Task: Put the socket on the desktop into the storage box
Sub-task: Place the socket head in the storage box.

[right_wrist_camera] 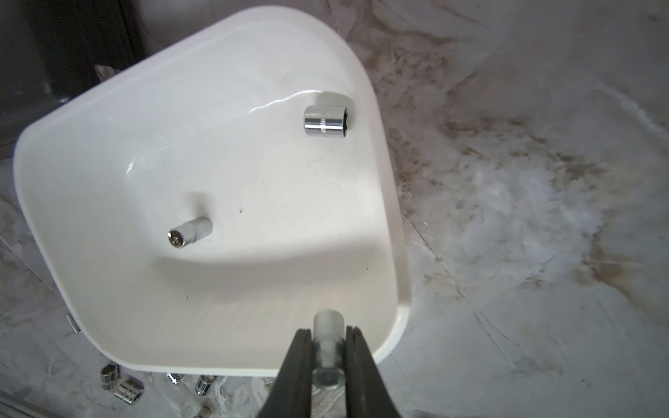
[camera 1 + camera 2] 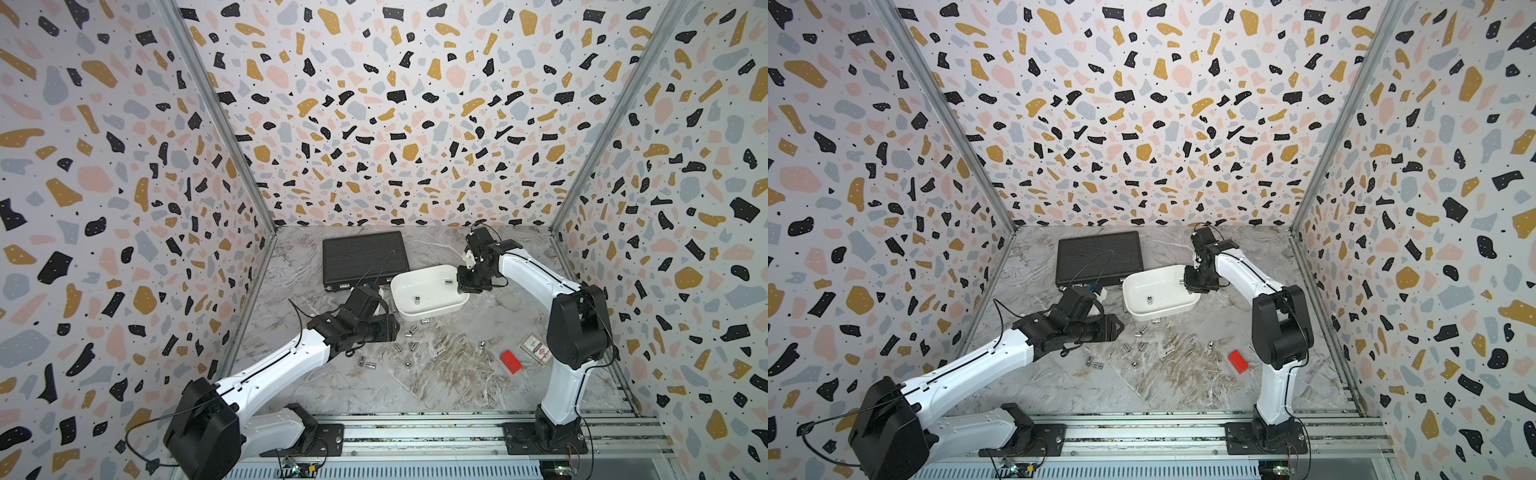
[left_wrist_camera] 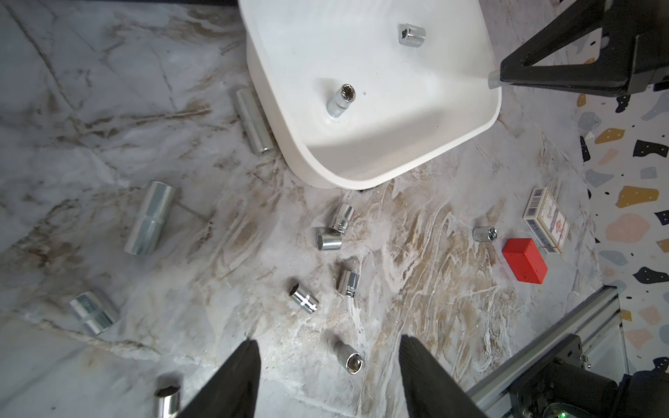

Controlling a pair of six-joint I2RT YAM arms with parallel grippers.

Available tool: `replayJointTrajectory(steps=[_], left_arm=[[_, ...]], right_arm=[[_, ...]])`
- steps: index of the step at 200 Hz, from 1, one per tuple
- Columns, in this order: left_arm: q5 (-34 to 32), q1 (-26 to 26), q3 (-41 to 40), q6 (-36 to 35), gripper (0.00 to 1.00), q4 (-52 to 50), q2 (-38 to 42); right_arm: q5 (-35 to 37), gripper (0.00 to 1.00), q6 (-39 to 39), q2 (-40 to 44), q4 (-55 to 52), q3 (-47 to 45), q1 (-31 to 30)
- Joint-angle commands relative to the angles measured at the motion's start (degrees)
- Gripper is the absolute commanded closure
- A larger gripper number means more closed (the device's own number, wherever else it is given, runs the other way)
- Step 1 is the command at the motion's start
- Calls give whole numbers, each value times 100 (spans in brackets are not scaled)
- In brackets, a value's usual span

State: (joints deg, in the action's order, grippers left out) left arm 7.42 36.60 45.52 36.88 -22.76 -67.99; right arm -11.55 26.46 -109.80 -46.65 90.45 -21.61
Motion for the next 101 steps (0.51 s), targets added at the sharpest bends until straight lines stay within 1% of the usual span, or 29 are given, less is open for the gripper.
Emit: replayJointTrajectory(steps=[1,51,101], left_arm=[[-10,-121,-152,66,35,-79,152],[-30,-335,-279,141,35,-208,274],[5,-441,-307,173,35,-254,303]], right_arm=[[-101,84,61,-97,-205,365,-19],[-160,83,68,-534,-218,661,-28],[-198,83,56,-769,-222,780,-28]])
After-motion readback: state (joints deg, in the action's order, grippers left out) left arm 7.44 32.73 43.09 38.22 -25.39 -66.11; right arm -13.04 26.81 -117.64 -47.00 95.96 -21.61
